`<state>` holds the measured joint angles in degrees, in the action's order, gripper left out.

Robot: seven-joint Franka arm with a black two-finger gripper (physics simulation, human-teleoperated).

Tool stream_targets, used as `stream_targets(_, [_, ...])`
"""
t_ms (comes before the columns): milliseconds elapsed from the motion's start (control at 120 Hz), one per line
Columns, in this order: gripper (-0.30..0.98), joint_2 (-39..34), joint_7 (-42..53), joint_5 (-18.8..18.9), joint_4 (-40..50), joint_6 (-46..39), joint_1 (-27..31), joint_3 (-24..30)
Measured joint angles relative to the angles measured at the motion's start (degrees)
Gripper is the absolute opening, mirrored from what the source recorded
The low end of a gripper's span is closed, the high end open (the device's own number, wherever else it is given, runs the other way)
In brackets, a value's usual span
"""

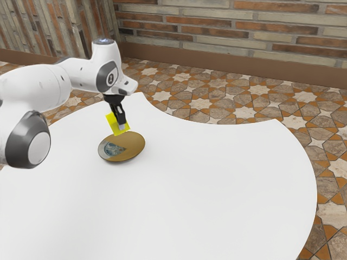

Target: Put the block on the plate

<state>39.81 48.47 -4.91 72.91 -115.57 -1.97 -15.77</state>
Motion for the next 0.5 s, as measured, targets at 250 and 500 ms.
stream_targets(250, [0.4,4.45,-0.1,-0.52,-2.34,-1.59,3.28,4.32])
stream_targets(500, [0.4,5.62,-0.14,-0.85,-2.14,-2.58,3.98,5.02])
